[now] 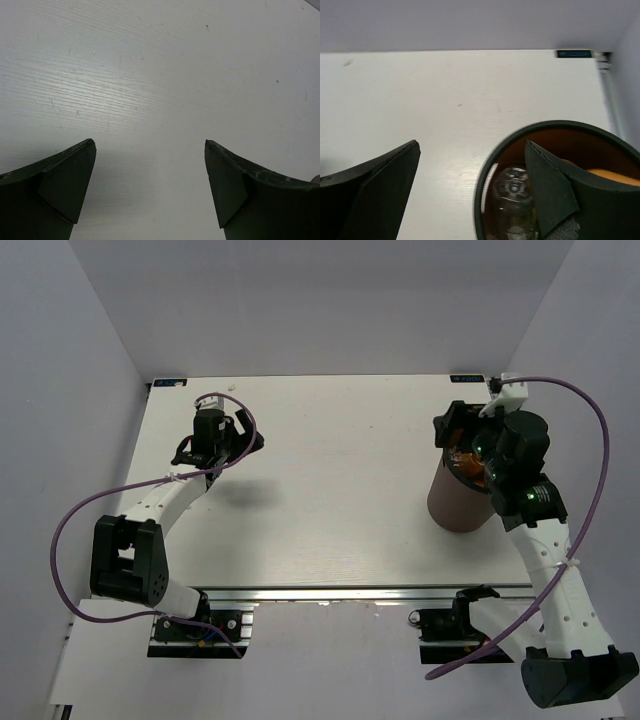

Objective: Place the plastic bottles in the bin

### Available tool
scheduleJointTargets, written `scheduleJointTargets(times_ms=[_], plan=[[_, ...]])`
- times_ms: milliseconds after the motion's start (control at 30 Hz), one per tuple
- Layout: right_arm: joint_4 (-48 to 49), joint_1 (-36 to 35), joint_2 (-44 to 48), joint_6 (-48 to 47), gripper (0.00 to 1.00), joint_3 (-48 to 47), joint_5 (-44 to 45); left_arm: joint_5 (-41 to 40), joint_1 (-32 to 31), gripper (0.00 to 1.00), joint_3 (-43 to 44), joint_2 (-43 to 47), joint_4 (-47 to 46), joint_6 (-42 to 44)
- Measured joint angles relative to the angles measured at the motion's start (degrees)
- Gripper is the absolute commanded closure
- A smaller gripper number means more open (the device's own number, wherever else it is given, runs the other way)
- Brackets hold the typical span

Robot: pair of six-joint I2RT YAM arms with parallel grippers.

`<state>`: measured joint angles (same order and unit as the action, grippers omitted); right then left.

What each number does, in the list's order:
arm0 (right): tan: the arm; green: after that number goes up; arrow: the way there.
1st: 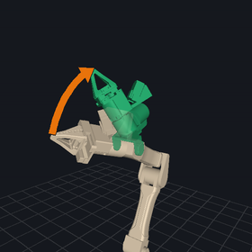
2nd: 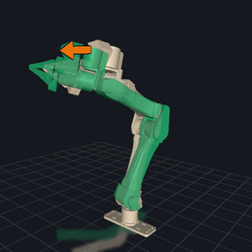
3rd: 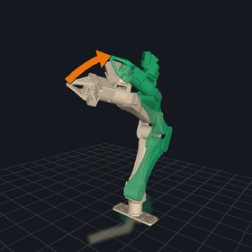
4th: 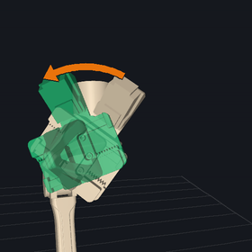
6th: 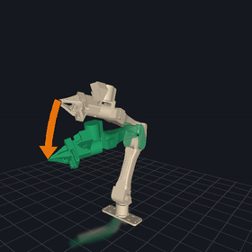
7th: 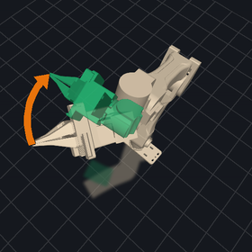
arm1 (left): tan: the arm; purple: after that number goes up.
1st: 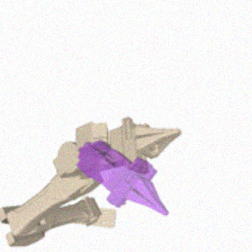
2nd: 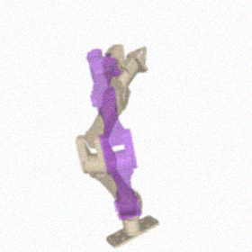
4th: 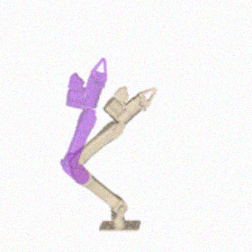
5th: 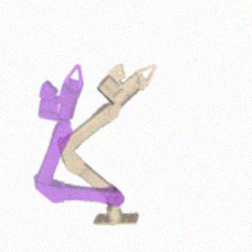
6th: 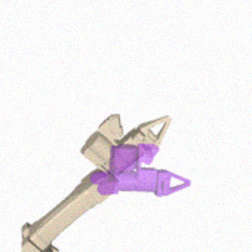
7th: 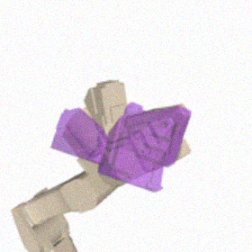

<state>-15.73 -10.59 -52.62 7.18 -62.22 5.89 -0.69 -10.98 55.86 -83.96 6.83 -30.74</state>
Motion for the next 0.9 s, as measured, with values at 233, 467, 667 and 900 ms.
scheduleJointTargets(times_ms=[233,467,667,900], plan=[[-0.52,-9.18,-7.39,-3.21,0.11,-3.19,-8.39,0.00,0.00,0.02,-0.04,0.04,0.00,-0.13],[3.23,-26.38,-17.77,-2.01,0.11,-3.21,0.90,-7.37,0.00,0.02,-2.25,4.61,2.12,-1.79],[12.22,-31.65,-26.58,4.02,0.11,1.90,8.35,-21.55,0.09,0.02,-8.11,18.86,3.45,-4.81],[23.74,-35.32,-32.26,10.58,0.11,11.15,12.46,-25.57,0.28,0.02,-12.41,26.25,1.92,-5.29]])
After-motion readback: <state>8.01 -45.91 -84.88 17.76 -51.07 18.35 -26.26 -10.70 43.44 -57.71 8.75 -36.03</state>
